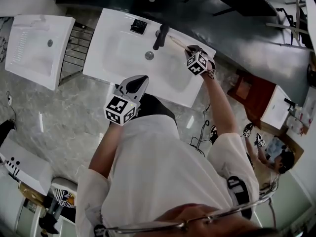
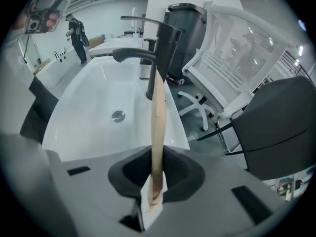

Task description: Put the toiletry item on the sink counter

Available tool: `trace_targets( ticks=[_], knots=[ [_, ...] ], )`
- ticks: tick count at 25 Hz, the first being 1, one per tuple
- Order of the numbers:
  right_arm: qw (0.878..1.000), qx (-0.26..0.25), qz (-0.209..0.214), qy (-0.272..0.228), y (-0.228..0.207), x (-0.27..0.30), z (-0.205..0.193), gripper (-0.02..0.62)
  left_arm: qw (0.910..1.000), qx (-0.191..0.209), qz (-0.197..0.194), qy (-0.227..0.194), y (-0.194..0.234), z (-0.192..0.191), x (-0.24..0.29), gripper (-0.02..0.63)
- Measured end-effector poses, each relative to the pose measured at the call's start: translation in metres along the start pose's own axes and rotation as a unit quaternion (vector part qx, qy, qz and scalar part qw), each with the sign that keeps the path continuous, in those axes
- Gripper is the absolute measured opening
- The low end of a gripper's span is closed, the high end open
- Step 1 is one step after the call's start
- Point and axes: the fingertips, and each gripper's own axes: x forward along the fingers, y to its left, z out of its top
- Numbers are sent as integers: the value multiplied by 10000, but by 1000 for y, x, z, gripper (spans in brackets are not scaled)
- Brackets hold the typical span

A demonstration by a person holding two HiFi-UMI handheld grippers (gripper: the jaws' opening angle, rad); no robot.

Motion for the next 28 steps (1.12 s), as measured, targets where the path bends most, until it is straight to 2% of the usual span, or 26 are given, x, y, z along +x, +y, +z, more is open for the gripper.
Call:
trace_targets(
  ticks=[5, 12, 17, 22, 28],
  knots=[
    [9996, -45, -30, 271, -8, 18, -10, 52, 10000, -26, -6, 49, 1, -2, 5, 5],
    [9970, -517, -190, 540, -21, 32, -19, 65, 9999, -64, 14, 99, 3, -1, 11, 5],
    [9977, -383, -121, 548, -20, 37, -26, 149, 9999, -73, -3, 128, 4, -3, 13, 5],
    [9979, -331, -48, 548, -18, 35, -28, 204, 9998, -93, -1, 198, 6, -8, 12, 5],
    [9989, -191, -30, 434, -17, 27, -22, 209, 9998, -61, -13, 190, 6, -7, 11, 5]
  ],
)
